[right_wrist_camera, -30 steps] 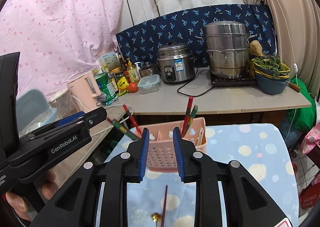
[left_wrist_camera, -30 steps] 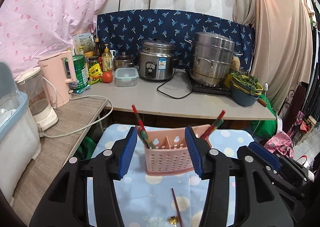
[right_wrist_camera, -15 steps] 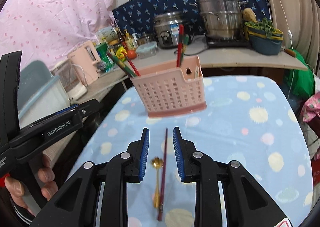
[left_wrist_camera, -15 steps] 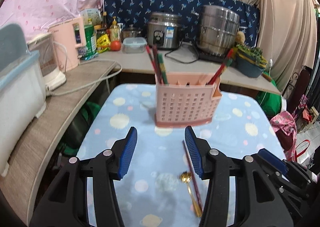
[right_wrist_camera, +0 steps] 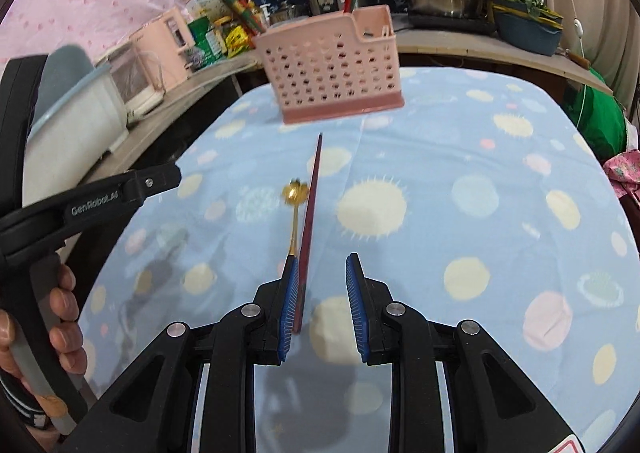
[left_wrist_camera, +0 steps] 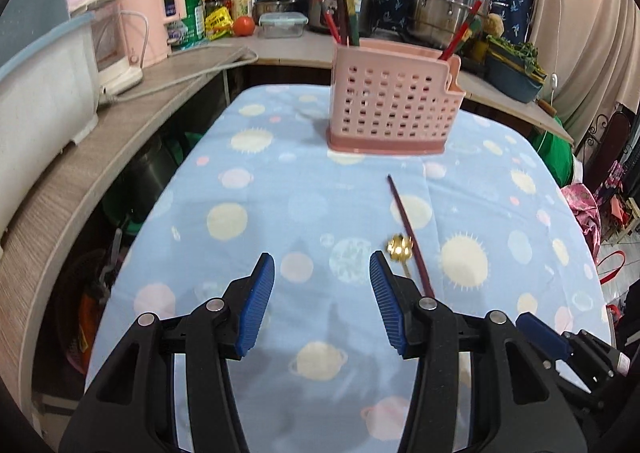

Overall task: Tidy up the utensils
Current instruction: 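Move both open tools back over the gold spoon and last dark red chopstick, then grasp the last dark red chopstick with the right tool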

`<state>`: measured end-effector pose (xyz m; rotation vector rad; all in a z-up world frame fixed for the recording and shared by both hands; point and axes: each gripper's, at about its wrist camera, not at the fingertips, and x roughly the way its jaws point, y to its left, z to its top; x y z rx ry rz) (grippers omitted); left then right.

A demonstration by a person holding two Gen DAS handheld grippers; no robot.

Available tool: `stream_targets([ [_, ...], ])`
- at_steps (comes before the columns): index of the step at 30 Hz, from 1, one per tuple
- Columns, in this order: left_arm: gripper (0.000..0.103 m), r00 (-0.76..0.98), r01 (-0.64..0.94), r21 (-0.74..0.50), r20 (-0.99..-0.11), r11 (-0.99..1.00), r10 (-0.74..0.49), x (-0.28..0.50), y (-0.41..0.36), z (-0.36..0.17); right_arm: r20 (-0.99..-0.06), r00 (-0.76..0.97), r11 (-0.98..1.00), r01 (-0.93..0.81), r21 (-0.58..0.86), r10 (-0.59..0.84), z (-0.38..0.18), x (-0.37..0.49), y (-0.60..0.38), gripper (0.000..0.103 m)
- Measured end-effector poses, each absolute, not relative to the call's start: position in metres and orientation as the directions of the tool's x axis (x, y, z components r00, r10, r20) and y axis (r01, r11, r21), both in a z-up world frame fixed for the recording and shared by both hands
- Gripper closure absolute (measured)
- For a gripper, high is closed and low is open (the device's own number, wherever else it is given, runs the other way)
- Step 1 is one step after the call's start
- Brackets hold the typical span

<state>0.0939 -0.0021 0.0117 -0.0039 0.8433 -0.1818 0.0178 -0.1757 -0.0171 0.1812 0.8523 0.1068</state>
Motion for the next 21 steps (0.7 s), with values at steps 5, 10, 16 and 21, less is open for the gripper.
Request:
stream_targets([
  [5, 0.056, 0.619, 0.155, -0.076, -0.77, 0.985, -0.156, 0.084, 0.001, -0.007, -0.762, 0.622, 0.98, -0.042, 0.197, 0.179, -0.031, 0.013, -0.163, 0.079],
  [10, 0.056, 0.595, 0.152, -0.075, -0.79, 0.986, -0.152, 0.077, 0.004, -0.019, -0.772, 0.609, 0.981, -0.059, 0.185, 0.182, -0.037, 0.015, -0.154, 0.079],
  [16, 0.056, 0.577, 0.148, -0.072, -0.804, 0.986, -0.145, 0.074, 0.007, -0.026, -0.78, 0.6, 0.982, -0.057, 0.178, 0.176, -0.044, 0.021, -0.151, 0.08],
  [21, 0.056, 0.566, 0.148, -0.07, -0.812, 0.987, -0.142, 0.072, 0.008, -0.031, -0.789, 0.591, 0.984, -0.052, 0.169, 0.167, -0.05, 0.025, -0.152, 0.087],
])
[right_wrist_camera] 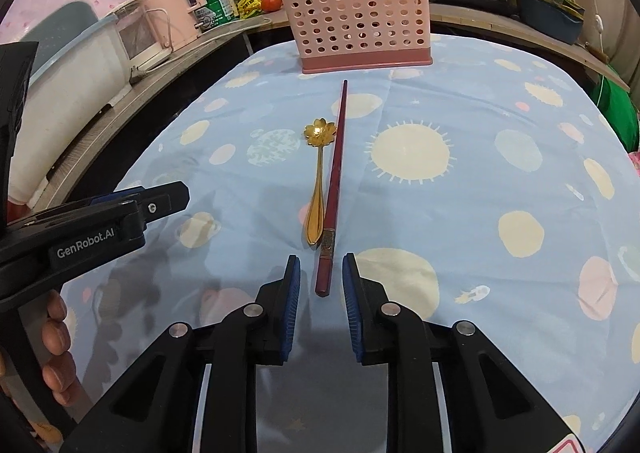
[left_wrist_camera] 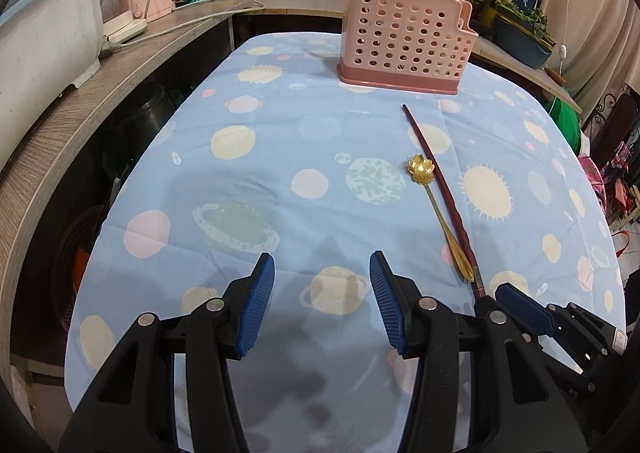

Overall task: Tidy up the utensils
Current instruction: 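Grasp the last dark red chopstick with the right tool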

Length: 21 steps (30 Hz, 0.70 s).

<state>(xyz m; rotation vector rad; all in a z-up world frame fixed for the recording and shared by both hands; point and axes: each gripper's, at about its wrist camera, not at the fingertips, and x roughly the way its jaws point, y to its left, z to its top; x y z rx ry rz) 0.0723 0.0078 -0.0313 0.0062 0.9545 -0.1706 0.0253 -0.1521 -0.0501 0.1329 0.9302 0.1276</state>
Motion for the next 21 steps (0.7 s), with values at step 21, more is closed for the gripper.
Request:
stream_targets([
  [21, 0.037, 0.523, 0.259, -0.11, -0.819, 0.959, -0.235, 0.07, -0.036, -0.037, -0.782, 0.613, 0.979, 0.066, 0.191, 0.112, -0.05, 0.023, -0.2, 0.096],
])
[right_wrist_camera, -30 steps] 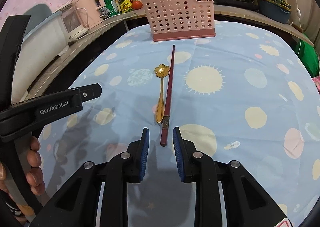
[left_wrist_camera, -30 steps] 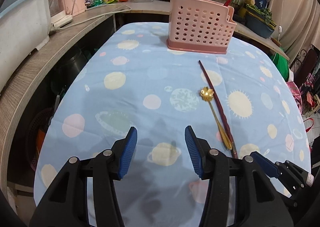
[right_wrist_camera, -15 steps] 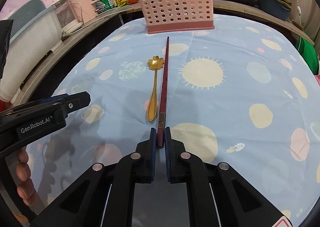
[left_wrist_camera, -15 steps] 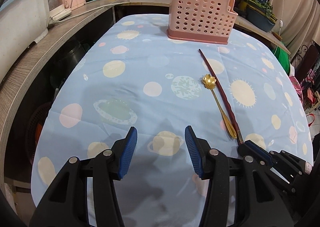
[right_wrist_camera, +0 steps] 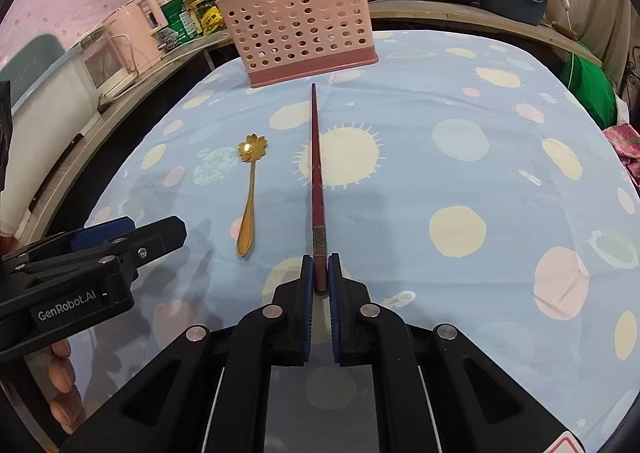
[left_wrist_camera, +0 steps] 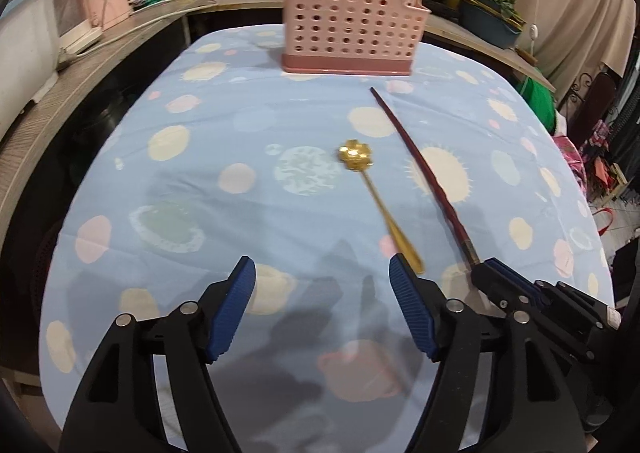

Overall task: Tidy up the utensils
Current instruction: 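Grasp the last dark red chopstick with the right tool, then grasp the gold spoon by its handle with the left tool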

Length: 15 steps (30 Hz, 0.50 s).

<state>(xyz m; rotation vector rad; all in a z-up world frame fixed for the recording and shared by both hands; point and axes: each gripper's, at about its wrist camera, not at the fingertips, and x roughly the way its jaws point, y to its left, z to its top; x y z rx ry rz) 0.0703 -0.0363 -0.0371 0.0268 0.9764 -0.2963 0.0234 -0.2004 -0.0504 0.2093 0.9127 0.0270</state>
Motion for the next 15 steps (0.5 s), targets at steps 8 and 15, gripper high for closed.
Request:
stream_targets([
  [8, 0.037, 0.489, 0.317, -0.117, -0.83, 0.941, -0.267, 0.072, -0.073, -0.047, -0.78, 0.617, 0.977, 0.083, 0.196, 0.105, -0.05, 0.018, -0.213, 0.096],
  [15, 0.059, 0.466, 0.323, -0.115, -0.844, 0.939, -0.264, 0.075, -0.079, -0.059, -0.779, 0.616, 0.977, 0.072, 0.201, 0.115, -0.052, 0.016, -0.212, 0.096],
])
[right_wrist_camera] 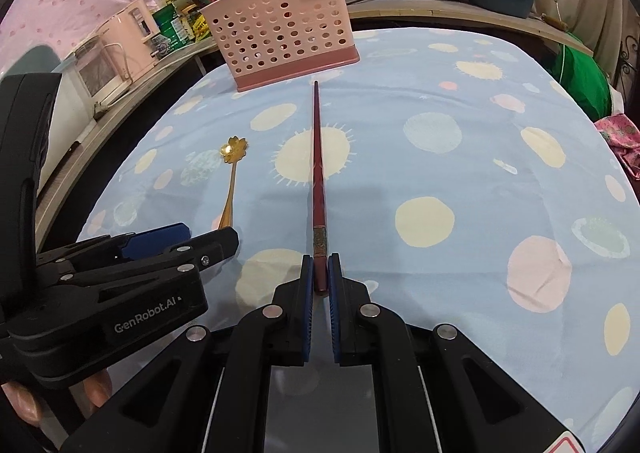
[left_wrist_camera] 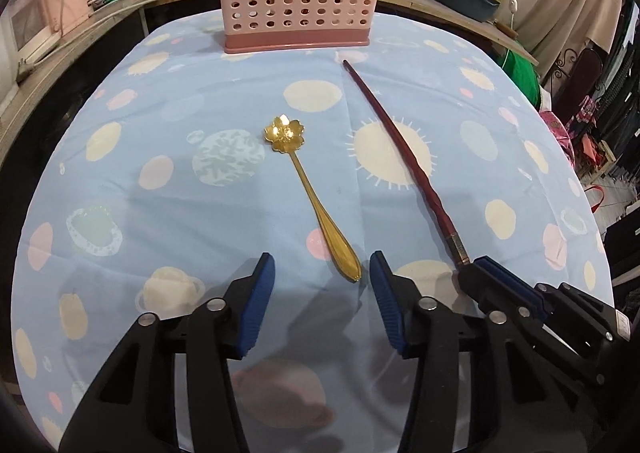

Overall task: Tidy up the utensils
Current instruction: 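Grasp the gold spoon by its handle with the left tool, then lift the dark red chopstick with the right tool while the left tool lifts the gold spoon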

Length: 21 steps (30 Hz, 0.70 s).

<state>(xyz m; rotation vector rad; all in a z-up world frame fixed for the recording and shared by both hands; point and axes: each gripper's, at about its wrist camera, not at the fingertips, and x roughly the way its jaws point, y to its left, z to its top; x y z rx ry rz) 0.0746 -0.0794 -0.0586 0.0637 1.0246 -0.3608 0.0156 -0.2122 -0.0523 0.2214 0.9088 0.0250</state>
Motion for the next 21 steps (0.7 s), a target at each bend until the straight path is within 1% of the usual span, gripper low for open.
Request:
stream_targets([
  [2, 0.072, 0.468, 0.326, -0.116, -0.842, 0.938, -0.267, 0.075, -0.079, -0.059, -0.779, 0.616, 0.977, 0.067, 0.201, 0.118, -0.052, 0.015, -0.21, 0.096],
  [3, 0.076, 0.47, 0.326, -0.114, -0.842, 0.939, -0.265, 0.075, -0.079, -0.059, -0.778, 0.616, 0.977, 0.064, 0.202, 0.12, -0.052, 0.015, -0.21, 0.096],
  [5, 0.092, 0.465, 0.327, -0.122, -0.842, 0.937, -0.272, 0.075, -0.077, -0.059, -0.777, 0.617, 0.978, 0.058, 0.202, 0.124, -0.052, 0.013, -0.208, 0.096],
  [11, 0.092, 0.477, 0.314, -0.143, -0.831, 0.938, -0.287, 0.073, -0.067, -0.048, -0.768, 0.628, 0.98, 0.04, 0.196, 0.128, -0.043, 0.007, -0.201, 0.096],
  [18, 0.093, 0.544, 0.302, -0.151, -0.784, 0.941, -0.3, 0.068, -0.051, -0.012, -0.736, 0.664, 0.978, 0.035, 0.206, 0.131, -0.013, 0.002, -0.201, 0.096],
  [21, 0.094, 0.57, 0.293, -0.16, -0.762, 0.943, -0.307, 0.07, -0.044, 0.006, -0.719, 0.679, 0.971, 0.035, 0.235, 0.149, 0.003, 0.002, -0.204, 0.096],
])
